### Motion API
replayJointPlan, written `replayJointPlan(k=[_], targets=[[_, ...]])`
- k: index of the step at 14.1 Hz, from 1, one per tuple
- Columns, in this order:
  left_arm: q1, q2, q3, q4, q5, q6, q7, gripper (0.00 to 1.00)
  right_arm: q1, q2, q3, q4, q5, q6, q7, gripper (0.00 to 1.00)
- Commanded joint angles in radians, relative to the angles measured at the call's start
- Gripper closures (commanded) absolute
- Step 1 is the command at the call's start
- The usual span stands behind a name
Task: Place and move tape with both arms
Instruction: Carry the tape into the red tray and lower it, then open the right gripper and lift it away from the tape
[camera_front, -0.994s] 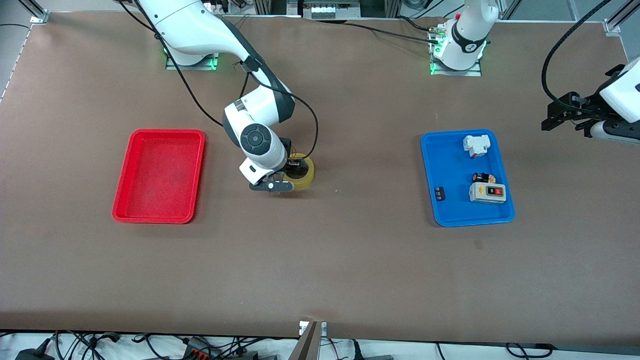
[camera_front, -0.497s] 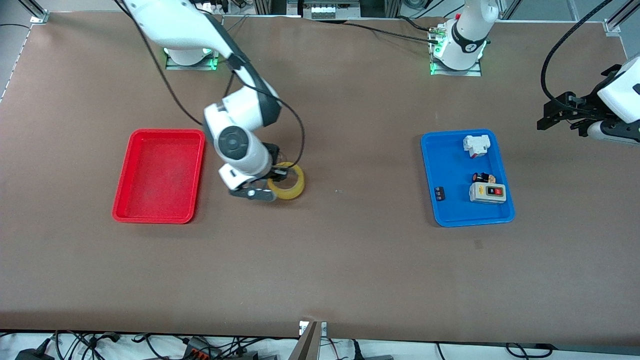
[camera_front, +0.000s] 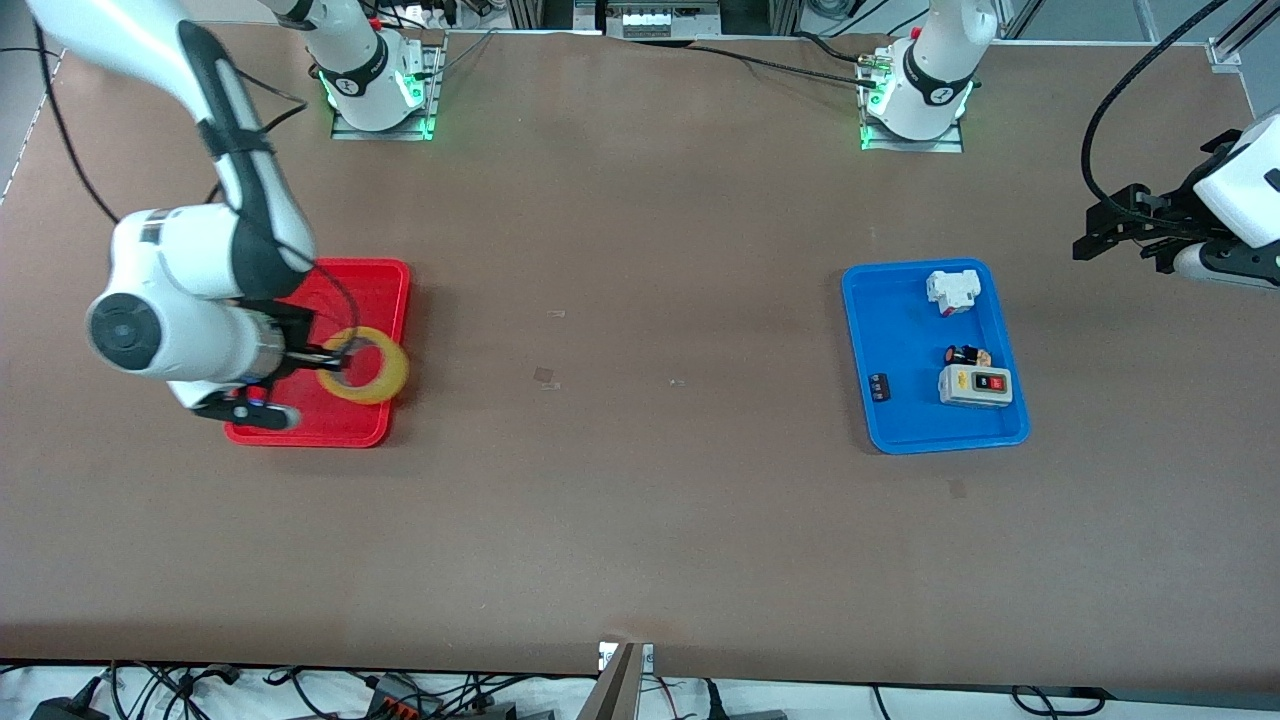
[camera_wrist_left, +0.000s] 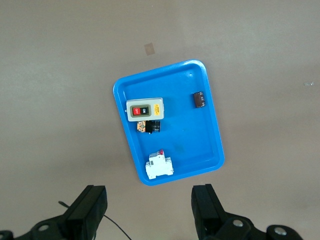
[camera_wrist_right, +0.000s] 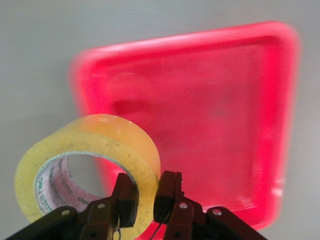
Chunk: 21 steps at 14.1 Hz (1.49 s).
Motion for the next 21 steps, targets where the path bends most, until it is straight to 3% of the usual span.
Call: replayJointPlan(k=[1, 5, 7, 8, 9, 10, 11, 13, 18, 21], targets=[[-0.006, 0.012, 0.004, 0.024, -0.010, -0.021, -0.007, 0.00, -0.075, -0.072, 0.020, -0.124, -0.055, 0.066, -0.108, 1.00], [-0.006, 0.013, 0.003, 0.024, -0.010, -0.023, -0.007, 0.00, -0.125, -0.074, 0.020, -0.231, -0.056, 0.184, -0.187, 1.00], [-0.006, 0.013, 0.003, 0.024, -0.010, -0.023, -0.007, 0.00, -0.126, -0.072, 0.020, -0.253, -0.059, 0.211, -0.188, 0.94], [-0.006, 0.013, 0.003, 0.022, -0.010, -0.024, -0.008, 0.00, -0.126, -0.071, 0.020, -0.273, -0.067, 0.236, -0.188, 0.81], [-0.006, 0.013, 0.003, 0.022, -0.010, -0.023, -0.008, 0.00, -0.126, -0.069, 0.018, -0.284, -0.088, 0.250, -0.188, 0.49], [-0.006, 0.016, 0.003, 0.022, -0.010, -0.024, -0.010, 0.00, -0.126, -0.066, 0.018, -0.282, -0.099, 0.253, -0.175, 0.08], [-0.006, 0.016, 0.003, 0.022, -0.010, -0.024, -0.010, 0.00, -0.125, -0.075, 0.018, -0.267, -0.102, 0.242, -0.173, 0.00], [-0.007, 0.019, 0.001, 0.022, -0.009, -0.023, -0.013, 0.00, -0.117, -0.144, 0.027, -0.210, -0.101, 0.125, -0.159, 0.00], [-0.007, 0.021, 0.001, 0.021, -0.009, -0.020, -0.013, 0.00, -0.073, -0.178, 0.046, 0.246, -0.085, -0.349, -0.182, 0.00], [-0.012, 0.021, 0.001, 0.001, -0.003, -0.012, -0.013, 0.00, -0.057, -0.175, 0.044, 0.435, -0.050, -0.504, -0.185, 0.00]])
